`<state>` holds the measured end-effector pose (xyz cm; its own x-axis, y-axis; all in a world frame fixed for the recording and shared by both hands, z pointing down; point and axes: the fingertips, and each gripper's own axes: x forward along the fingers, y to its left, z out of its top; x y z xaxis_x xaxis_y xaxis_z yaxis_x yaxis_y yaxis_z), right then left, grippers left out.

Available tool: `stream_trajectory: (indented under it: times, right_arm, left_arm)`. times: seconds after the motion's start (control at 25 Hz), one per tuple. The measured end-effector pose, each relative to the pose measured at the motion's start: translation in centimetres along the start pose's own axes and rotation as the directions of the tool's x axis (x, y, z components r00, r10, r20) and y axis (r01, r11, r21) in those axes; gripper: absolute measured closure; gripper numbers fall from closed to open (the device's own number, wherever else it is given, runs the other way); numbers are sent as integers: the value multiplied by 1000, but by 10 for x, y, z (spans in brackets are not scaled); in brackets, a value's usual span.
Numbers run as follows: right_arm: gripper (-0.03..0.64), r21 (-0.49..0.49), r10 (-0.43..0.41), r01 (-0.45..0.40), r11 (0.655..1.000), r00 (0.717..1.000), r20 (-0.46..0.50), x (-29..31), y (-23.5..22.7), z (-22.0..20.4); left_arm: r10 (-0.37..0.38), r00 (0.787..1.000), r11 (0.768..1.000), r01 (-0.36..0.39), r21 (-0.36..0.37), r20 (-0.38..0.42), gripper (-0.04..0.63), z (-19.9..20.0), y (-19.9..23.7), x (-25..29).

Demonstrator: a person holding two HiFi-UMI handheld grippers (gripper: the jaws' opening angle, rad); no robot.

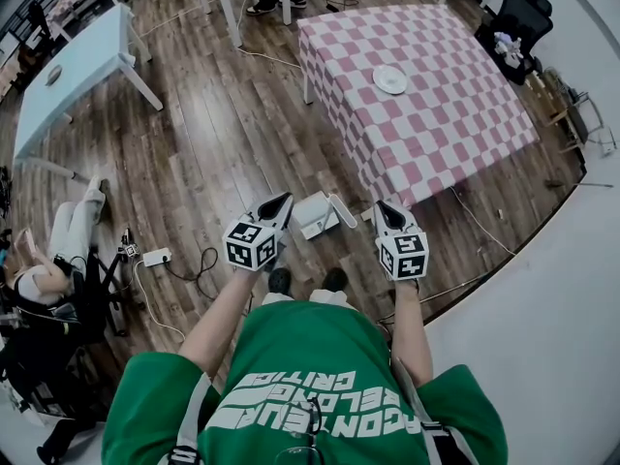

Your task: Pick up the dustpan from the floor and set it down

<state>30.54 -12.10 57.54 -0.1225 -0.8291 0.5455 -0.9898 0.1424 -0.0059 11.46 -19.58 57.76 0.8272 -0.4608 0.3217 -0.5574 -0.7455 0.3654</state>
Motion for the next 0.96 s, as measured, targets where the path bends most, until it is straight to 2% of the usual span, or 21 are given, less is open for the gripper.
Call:
stream_trajectory:
  times: [0.96]
  right_arm:
    - [601, -17, -12, 12, 1000, 1000, -18, 2, -1, -11]
  left_arm:
    - [3, 1000, 1000, -3, 15, -6, 592, -5, 1, 1]
